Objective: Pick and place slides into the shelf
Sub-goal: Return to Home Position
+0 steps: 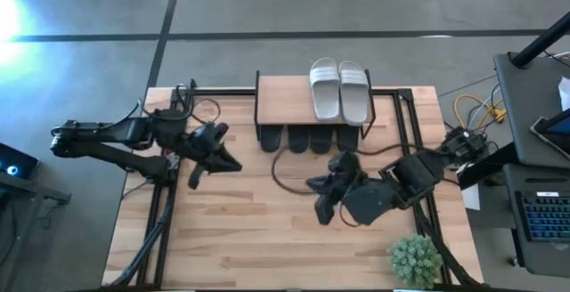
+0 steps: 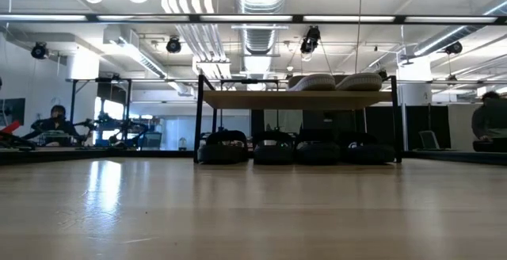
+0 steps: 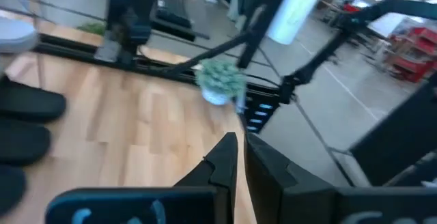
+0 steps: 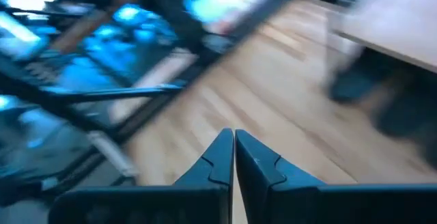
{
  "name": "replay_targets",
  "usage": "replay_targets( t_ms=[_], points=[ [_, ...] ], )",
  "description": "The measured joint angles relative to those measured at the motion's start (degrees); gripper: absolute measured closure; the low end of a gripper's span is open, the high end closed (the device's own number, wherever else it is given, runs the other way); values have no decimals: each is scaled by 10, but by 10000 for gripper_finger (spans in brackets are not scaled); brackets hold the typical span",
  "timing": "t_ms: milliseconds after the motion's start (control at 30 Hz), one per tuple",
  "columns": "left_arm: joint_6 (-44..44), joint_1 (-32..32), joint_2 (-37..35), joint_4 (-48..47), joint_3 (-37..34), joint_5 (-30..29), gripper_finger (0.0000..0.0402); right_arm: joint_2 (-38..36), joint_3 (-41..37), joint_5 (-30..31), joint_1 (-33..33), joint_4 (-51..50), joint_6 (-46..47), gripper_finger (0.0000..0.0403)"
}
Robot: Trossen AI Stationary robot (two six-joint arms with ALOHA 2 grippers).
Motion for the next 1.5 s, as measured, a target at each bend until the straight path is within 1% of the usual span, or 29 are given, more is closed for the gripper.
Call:
replay_targets(
  t_ms=[100,167,233,267,333,400,500,567,633,700,767,833,900,1000,1067,1100,1167,1233,1267,1300,1333,1400,1433,1500],
  points=[
    [-28,-10,-18,-21,-2,0,388,-2,-29,-61,0,130,-90,394],
    [-24,-29,-25,-17,-7,2,388,-2,-68,-119,-6,237,-150,394],
    [-24,-57,-36,-2,-22,25,388,-3,-121,-179,-20,348,-204,394],
    [-31,-71,-42,24,-35,34,388,-5,-150,-207,-31,403,-226,394],
    [-52,-98,-56,107,-78,35,388,-16,-212,-253,-58,494,-252,394],
    [-68,-120,-66,224,-133,30,388,-39,-274,-269,-80,533,-256,394],
    [-76,-118,-79,354,-209,35,388,-105,-357,-274,-103,533,-242,394],
    [-76,-97,-92,380,-232,32,388,-170,-408,-278,-114,535,-247,394],
    [-73,-68,-110,373,-234,38,388,-241,-456,-279,-127,533,-261,394],
    [-68,-37,-132,350,-231,66,388,-308,-507,-275,-139,532,-271,394],
    [-44,-9,-155,317,-228,84,388,-369,-563,-275,-148,524,-277,394],
    [-19,17,-180,281,-228,84,388,-429,-617,-276,-151,524,-286,394],
    [-13,38,-201,258,-230,78,388,-489,-666,-280,-152,527,-288,394],
    [16,58,-218,229,-242,62,388,-568,-734,-283,-154,529,-301,394],
    [28,64,-236,214,-252,38,388,-618,-772,-287,-153,534,-310,394],
    [29,66,-250,202,-256,16,388,-643,-787,-289,-153,537,-317,394],
    [3,69,-273,167,-261,-68,388,-687,-813,-290,-152,536,-338,394],
    [-53,69,-293,121,-265,-156,388,-726,-836,-290,-153,536,-359,394],
    [-65,69,-300,113,-268,-186,388,-743,-845,-290,-153,533,-370,394],
    [-52,69,-308,119,-275,-199,388,-759,-853,-290,-153,533,-381,394],
    [-22,69,-315,139,-284,-191,388,-774,-860,-290,-153,536,-392,394],
    [46,69,-328,186,-306,-125,388,-802,-874,-290,-152,537,-408,394],
    [66,69,-336,200,-316,-97,388,-813,-882,-289,-152,539,-412,394],
    [74,69,-354,216,-338,-81,388,-832,-899,-289,-152,536,-418,394]
  ],
)
